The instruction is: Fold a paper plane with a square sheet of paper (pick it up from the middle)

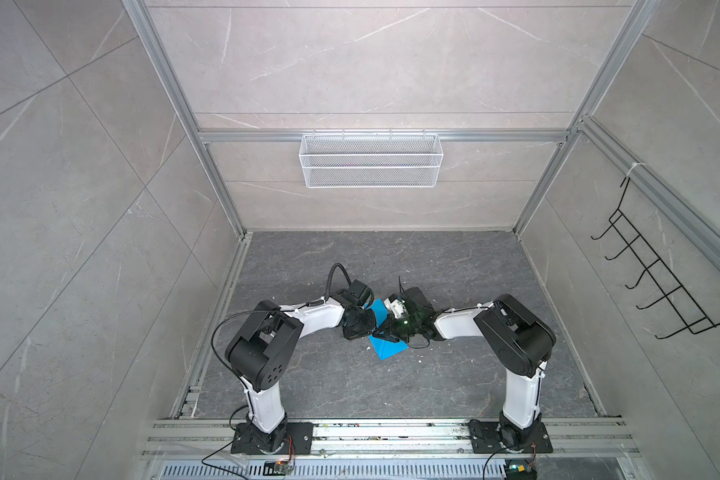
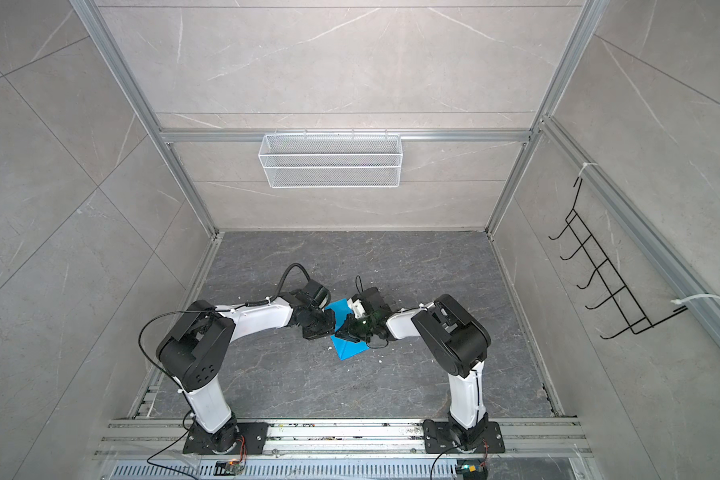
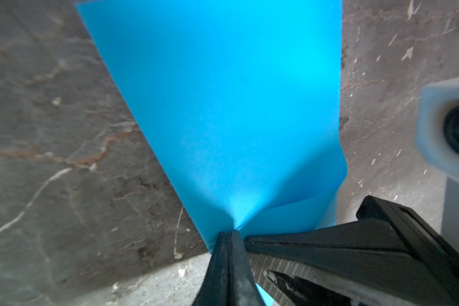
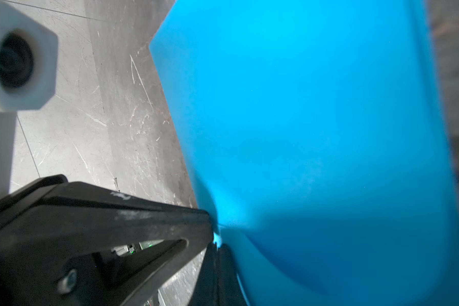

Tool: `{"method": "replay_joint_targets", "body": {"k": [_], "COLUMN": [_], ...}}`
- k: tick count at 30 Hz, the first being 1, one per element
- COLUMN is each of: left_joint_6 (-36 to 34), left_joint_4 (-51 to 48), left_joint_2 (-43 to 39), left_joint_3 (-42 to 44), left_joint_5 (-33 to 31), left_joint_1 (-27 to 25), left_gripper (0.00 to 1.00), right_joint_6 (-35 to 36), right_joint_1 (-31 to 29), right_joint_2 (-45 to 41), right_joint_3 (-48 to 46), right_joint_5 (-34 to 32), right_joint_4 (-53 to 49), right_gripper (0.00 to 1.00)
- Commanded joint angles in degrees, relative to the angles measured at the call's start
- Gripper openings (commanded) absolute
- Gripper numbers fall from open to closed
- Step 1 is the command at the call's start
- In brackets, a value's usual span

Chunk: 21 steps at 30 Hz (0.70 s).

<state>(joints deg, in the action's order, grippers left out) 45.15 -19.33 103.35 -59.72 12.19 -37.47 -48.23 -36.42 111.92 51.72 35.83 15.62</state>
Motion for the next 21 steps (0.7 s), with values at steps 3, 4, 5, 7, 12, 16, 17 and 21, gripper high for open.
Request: {"method": "replay_joint_targets", "body": {"k": [3, 4, 5, 7, 12, 16, 17, 21], "left_joint_6": [-1.8, -1.8, -1.7, -1.8, -1.9, -2.1, -2.2, -2.5], "left_joint_4": [-2.2, -2.4, -2.9, -3.5, -4.0, -3.9, -3.9, -4.0], "left_joint_2": [1.2, 1.4, 1.6, 1.9, 2.2, 2.7, 2.7, 2.9], "left_joint_3": [-1.5, -1.6, -1.4, -1.0, 1.1, 2.7, 2.9, 3.4], "left_joint_5": [-0.8, -1.1, -1.3, -1.7, -2.3, -2.7, -3.0, -3.8], "left_joint_1": [-0.1, -0.1, -0.1, -0.1, -0.2, -0.3, -0.4, -0.5], "left_gripper": [0.00, 0.00, 0.00, 0.00, 0.00, 0.00, 0.00, 0.00], "right_joint_6": [0.8, 0.8, 0.7, 0.9, 4.1, 4.9, 5.0, 5.9], "right_joint_1": [-0.1, -0.1, -0.1, -0.1, 0.1, 0.1, 0.0, -0.4], "right_joint_2": [1.9, 1.7, 1.4, 0.5, -3.7, -6.4, -6.7, -8.3], "right_joint_3": [-0.8, -0.9, -0.9, -1.0, -0.8, -2.7, -3.3, -5.4], "right_joint_5": [-4.8, -4.7, -4.5, -3.8, 0.0, 4.4, 5.7, 7.4], "right_joint_4": [-7.4, -7.4, -7.3, -6.7, -6.4, -5.1, -4.7, -5.7], "right_gripper": [0.00, 0.00, 0.00, 0.00, 0.00, 0.00, 0.00, 0.00]}}
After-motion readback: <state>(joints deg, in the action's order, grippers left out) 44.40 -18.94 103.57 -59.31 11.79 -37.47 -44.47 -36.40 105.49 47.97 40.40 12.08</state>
